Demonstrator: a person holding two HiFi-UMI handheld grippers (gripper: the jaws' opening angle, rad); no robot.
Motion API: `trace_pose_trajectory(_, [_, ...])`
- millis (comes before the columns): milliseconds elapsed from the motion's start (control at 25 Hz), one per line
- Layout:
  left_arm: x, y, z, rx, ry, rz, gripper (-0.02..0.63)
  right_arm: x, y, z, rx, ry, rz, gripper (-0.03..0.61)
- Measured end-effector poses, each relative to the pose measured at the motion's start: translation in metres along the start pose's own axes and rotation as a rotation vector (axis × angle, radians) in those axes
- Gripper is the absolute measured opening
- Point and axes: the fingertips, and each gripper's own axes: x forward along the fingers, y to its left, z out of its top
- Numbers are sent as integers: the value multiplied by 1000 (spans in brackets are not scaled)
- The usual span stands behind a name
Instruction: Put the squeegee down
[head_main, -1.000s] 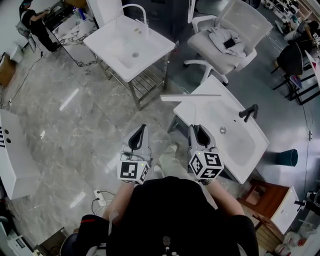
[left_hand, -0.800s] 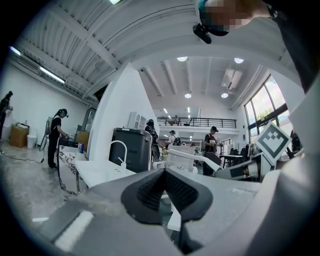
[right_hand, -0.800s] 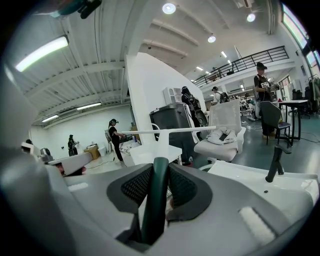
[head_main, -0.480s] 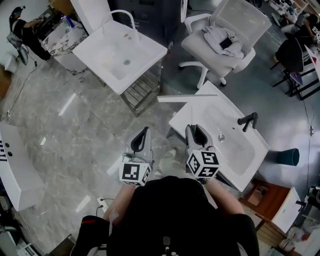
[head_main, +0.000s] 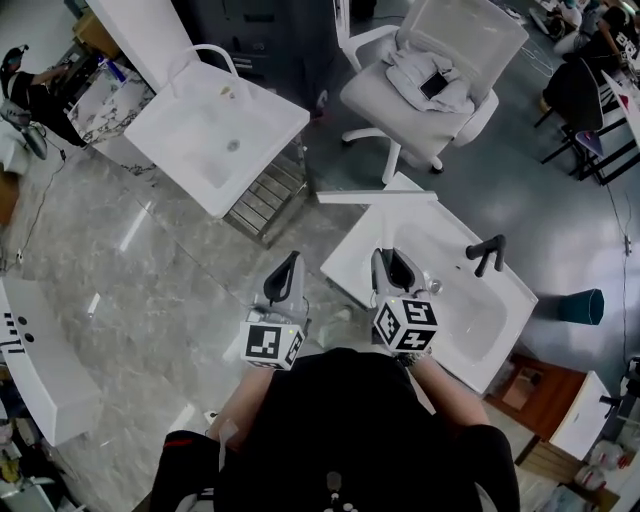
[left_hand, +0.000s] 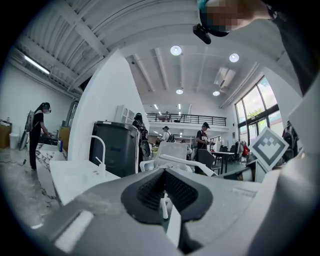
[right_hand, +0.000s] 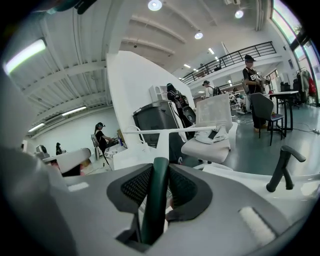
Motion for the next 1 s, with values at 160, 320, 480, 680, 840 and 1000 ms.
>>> trace_pose_trajectory(160, [24,-11,2,2,1,-30,2,3,-21,7,24,-5,-20,98])
trace_pose_trajectory(320, [40,-26,3,6,10,-64,3,2,-41,10,52,-11,-49,98])
trace_pose_trajectory(480, [54,-37,3,12,18,-106,2,2,-57,12,75,-17,-90,98])
trace_pose_trajectory(680, [76,-48,4,25,23,-159,2,1,-74,12,91,-15,-133,98])
trace_pose_trajectory(840, [91,-54,2,28,24,-201,3,-1,-87,7,111,-12,-183,98])
trace_pose_trajectory(1000, [105,-58,-2,30,36,-259,3,2,-98,2,138,-3,-244,98])
